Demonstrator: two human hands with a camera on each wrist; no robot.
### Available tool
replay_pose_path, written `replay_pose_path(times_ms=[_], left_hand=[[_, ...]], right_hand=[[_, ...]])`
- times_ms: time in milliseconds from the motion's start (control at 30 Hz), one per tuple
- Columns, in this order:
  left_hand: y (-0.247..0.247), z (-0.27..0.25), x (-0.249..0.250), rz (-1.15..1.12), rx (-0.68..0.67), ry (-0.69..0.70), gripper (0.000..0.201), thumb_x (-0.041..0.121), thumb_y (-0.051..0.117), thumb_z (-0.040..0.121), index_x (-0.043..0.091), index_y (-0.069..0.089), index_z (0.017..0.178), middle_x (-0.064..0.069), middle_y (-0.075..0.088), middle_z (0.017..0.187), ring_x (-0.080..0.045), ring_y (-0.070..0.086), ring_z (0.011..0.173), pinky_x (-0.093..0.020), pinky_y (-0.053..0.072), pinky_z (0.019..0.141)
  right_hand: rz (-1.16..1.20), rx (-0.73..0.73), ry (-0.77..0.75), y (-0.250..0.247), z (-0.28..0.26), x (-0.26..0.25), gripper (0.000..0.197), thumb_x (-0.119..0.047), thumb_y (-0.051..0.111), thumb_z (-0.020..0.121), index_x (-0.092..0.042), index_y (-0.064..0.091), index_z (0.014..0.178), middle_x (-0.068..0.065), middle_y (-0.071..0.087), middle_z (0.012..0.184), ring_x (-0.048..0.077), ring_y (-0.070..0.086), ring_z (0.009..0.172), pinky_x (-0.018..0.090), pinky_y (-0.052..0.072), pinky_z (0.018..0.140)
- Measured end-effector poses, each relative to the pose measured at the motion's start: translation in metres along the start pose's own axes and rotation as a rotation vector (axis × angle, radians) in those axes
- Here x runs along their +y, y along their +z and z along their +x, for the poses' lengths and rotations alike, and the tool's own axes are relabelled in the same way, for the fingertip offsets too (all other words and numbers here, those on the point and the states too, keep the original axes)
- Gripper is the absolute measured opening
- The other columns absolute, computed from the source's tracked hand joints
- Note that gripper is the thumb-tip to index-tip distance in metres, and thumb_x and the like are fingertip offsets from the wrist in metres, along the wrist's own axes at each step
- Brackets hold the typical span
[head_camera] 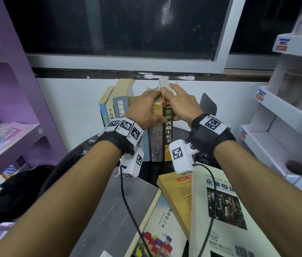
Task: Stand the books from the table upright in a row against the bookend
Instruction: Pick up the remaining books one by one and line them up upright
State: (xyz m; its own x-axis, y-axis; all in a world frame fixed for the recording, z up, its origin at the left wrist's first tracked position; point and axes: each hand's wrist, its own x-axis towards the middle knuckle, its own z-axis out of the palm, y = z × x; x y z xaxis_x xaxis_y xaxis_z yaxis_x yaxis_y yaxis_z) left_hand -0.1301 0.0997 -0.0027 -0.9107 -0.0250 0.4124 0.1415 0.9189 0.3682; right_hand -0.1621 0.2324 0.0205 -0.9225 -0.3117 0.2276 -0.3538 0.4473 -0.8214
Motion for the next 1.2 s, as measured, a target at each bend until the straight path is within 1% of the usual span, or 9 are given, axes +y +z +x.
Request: replay_pose_path(times_ms=[100, 300, 500, 667, 767, 833, 967, 1100, 1200], left_hand=[[-0.001, -0.001, 0.001, -0.002, 0.008, -0.008, 0.089, 0.039, 0.081, 0.070, 0.014, 0.037, 0.143, -0.005, 0.045, 0.142, -0.022, 0.042, 0.130, -0.033, 0.032, 0.106], [-0.004, -0.005, 0.006, 0.005, 0.004, -0.003, 0.085, 0.040, 0.078, 0.073, 0.014, 0.037, 0.144, -0.006, 0.044, 0.144, -0.022, 0.039, 0.132, -0.033, 0.031, 0.107], [-0.011, -0.015, 0.015, -0.079, 0.006, -0.025, 0.073, 0.034, 0.072, 0.081, 0.015, 0.039, 0.143, -0.008, 0.041, 0.146, -0.023, 0.038, 0.134, -0.037, 0.030, 0.112], [-0.017, -0.033, 0.022, -0.068, 0.001, -0.045, 0.069, 0.035, 0.069, 0.084, 0.014, 0.039, 0.142, -0.008, 0.041, 0.145, -0.024, 0.039, 0.132, -0.041, 0.032, 0.111], [-0.018, -0.044, 0.026, -0.071, 0.015, -0.046, 0.063, 0.033, 0.068, 0.085, 0.013, 0.043, 0.139, -0.009, 0.043, 0.141, -0.025, 0.040, 0.130, -0.038, 0.033, 0.109], [-0.020, -0.053, 0.029, -0.083, 0.046, -0.047, 0.058, 0.032, 0.068, 0.085, 0.014, 0.046, 0.136, -0.008, 0.044, 0.138, -0.024, 0.042, 0.128, -0.037, 0.034, 0.108], [-0.024, -0.070, 0.036, -0.074, 0.112, -0.046, 0.050, 0.032, 0.066, 0.086, 0.016, 0.051, 0.130, -0.006, 0.047, 0.135, -0.023, 0.044, 0.125, -0.041, 0.036, 0.106], [-0.025, -0.088, 0.047, -0.090, 0.149, -0.045, 0.042, 0.030, 0.063, 0.088, 0.018, 0.052, 0.127, -0.006, 0.046, 0.133, -0.021, 0.043, 0.124, -0.036, 0.035, 0.103], [-0.022, -0.101, 0.057, -0.110, 0.149, -0.038, 0.039, 0.025, 0.062, 0.089, 0.016, 0.052, 0.126, -0.007, 0.045, 0.133, -0.022, 0.043, 0.125, -0.035, 0.035, 0.103]], right_hand=[[0.007, 0.005, -0.004, 0.000, -0.003, 0.000, 0.061, -0.063, 0.043, 0.089, -0.034, 0.039, 0.143, 0.008, 0.058, 0.130, 0.027, 0.061, 0.112, 0.045, 0.051, 0.094], [0.052, -0.009, 0.003, -0.005, -0.011, 0.002, 0.064, -0.066, 0.047, 0.081, -0.036, 0.042, 0.138, 0.006, 0.061, 0.126, 0.026, 0.062, 0.110, 0.046, 0.051, 0.093], [0.024, -0.057, 0.007, -0.012, -0.023, 0.004, 0.054, -0.049, 0.051, 0.091, -0.033, 0.038, 0.140, 0.002, 0.059, 0.127, 0.023, 0.059, 0.110, 0.045, 0.049, 0.096], [-0.057, -0.075, -0.026, -0.021, -0.036, 0.002, 0.053, -0.045, 0.051, 0.094, -0.029, 0.036, 0.142, 0.000, 0.058, 0.127, 0.018, 0.054, 0.104, 0.040, 0.047, 0.095], [-0.080, -0.092, -0.016, -0.027, -0.046, -0.001, 0.053, -0.047, 0.051, 0.093, -0.028, 0.038, 0.140, 0.002, 0.058, 0.130, 0.021, 0.054, 0.113, 0.043, 0.045, 0.099], [-0.101, -0.117, 0.000, -0.032, -0.055, -0.003, 0.056, -0.051, 0.051, 0.091, -0.027, 0.039, 0.140, 0.003, 0.054, 0.136, 0.024, 0.052, 0.120, 0.046, 0.042, 0.103], [-0.145, -0.170, 0.003, -0.051, -0.075, -0.004, 0.060, -0.049, 0.052, 0.093, -0.022, 0.035, 0.144, 0.004, 0.043, 0.147, 0.023, 0.043, 0.131, 0.045, 0.037, 0.108], [-0.213, -0.247, 0.042, -0.073, -0.095, 0.007, 0.056, -0.047, 0.051, 0.094, -0.022, 0.036, 0.143, 0.005, 0.043, 0.146, 0.023, 0.045, 0.127, 0.037, 0.042, 0.102], [-0.299, -0.309, 0.087, -0.088, -0.112, 0.020, 0.056, -0.048, 0.051, 0.094, -0.023, 0.037, 0.142, 0.005, 0.042, 0.145, 0.024, 0.047, 0.123, 0.038, 0.045, 0.097]])
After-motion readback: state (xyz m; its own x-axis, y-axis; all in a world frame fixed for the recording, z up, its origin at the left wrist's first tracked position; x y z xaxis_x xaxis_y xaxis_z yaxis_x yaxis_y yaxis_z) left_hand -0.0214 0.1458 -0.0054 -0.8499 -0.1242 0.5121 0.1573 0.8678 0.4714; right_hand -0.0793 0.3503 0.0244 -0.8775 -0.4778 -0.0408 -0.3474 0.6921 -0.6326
